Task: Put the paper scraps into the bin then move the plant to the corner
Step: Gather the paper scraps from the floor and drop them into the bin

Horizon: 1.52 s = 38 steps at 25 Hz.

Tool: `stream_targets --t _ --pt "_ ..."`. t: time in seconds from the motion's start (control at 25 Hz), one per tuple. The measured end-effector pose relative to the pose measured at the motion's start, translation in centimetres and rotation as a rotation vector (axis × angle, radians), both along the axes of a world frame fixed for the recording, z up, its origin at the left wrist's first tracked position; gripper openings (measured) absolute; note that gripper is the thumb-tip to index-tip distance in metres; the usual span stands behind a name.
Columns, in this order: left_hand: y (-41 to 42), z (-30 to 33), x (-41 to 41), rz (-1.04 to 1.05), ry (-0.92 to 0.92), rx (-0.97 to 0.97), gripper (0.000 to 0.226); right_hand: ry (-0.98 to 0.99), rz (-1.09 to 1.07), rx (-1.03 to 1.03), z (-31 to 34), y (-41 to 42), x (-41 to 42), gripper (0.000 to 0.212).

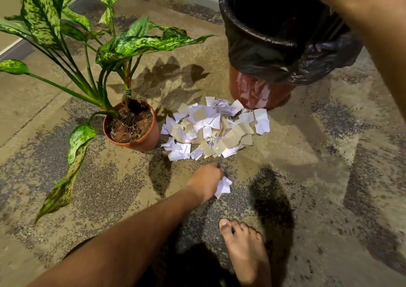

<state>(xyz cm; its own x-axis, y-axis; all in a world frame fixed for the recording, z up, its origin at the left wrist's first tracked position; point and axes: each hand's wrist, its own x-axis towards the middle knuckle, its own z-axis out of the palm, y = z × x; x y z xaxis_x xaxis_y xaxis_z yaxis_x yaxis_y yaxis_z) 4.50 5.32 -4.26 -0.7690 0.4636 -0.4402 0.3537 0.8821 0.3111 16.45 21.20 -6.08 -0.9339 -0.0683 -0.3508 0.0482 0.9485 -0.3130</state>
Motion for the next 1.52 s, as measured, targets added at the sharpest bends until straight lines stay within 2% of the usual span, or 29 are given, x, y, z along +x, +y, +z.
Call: stream_targets --t 0.08,0.16,0.2,0.28,0.32,0.36,0.4,0.44,0.48,0.56,0.6,0.72,0.76,0.84,0.88,0.96,1.04,1.16,1.24,1.44,1.52 --pt "-0.3 0.1 -0.4 0.027 -0.005 0.019 0.023 -0.179 -0.014 -0.022 0.2 -1.0 0.8 0.025" --pt "-0.8 0.2 -1.0 0.073 0.020 0.054 0.020 -0.164 -0.086 -0.094 1.0 -1.6 1.4 0.020" --pt "-1.1 0.3 -1.3 0.101 0.035 0.067 0.019 -0.153 -0.075 -0.057 0.8 -1.9 2.1 0.012" --pt "-1.8 0.4 -1.8 0.163 0.026 0.070 0.016 -0.190 -0.020 -0.057 0.5 -1.7 2.1 0.037" --pt "-2.2 0.4 -1.9 0.180 0.003 0.064 0.015 -0.128 -0.060 -0.111 0.6 -1.6 1.6 0.049" --pt "-2.4 0.3 -2.0 0.178 -0.019 0.053 0.014 0.005 -0.111 -0.119 0.4 -1.0 0.5 0.055" --pt "-2.4 0.4 -1.9 0.159 -0.033 0.038 0.013 -0.005 -0.045 -0.057 0.5 -1.7 0.9 0.055" --pt "-2.4 0.5 -1.8 0.143 -0.040 0.027 0.012 -0.173 0.082 0.010 1.0 -2.6 2.4 0.051" --pt "-2.4 0.6 -1.7 0.141 -0.046 0.024 0.011 -0.213 0.163 0.097 1.5 -3.5 3.6 0.046" --pt "-2.3 0.8 -1.6 0.155 -0.055 0.014 0.012 -0.009 0.160 0.180 1.1 -3.7 3.7 0.040" --pt "-2.2 0.8 -1.6 0.161 -0.050 0.005 0.012 0.027 0.137 0.207 1.1 -3.8 4.1 0.037" --pt "-2.1 0.6 -1.6 0.191 -0.025 -0.007 0.012 -0.070 0.121 0.120 0.9 -4.2 5.6 0.018" --pt "-2.2 0.5 -1.6 0.205 -0.025 -0.005 0.012 -0.080 0.149 0.053 1.4 -3.6 3.8 0.020" --pt "-2.5 0.5 -1.8 0.219 -0.027 0.009 0.013 0.059 0.207 0.030 4.3 -1.9 -6.2 0.027" --pt "-2.7 0.6 -1.9 0.220 -0.022 0.019 0.013 0.134 0.282 0.095 6.0 -1.1 -12.1 0.033" --pt "-3.1 0.9 -2.2 0.233 0.017 0.043 0.012 0.164 0.320 0.195 7.9 1.6 -19.7 0.071" --pt "-3.6 1.2 -2.5 0.263 0.074 0.085 0.013 0.105 0.250 0.275 6.6 2.9 -21.3 0.092" --pt "-4.3 1.9 -3.0 0.320 0.171 0.189 0.011 0.035 0.254 0.202 3.9 3.2 -19.4 0.103" --pt "-4.3 2.5 -3.4 0.372 0.239 0.302 0.008 0.043 0.239 0.195 3.5 3.0 -19.9 0.100" --pt "-2.7 6.1 -4.3 0.481 0.420 0.579 0.007 0.133 0.348 0.218 2.1 1.8 -18.3 0.064" --pt "-1.5 8.5 -4.8 0.520 0.509 0.680 0.010 0.135 0.323 0.194 2.9 2.2 -18.2 0.059"
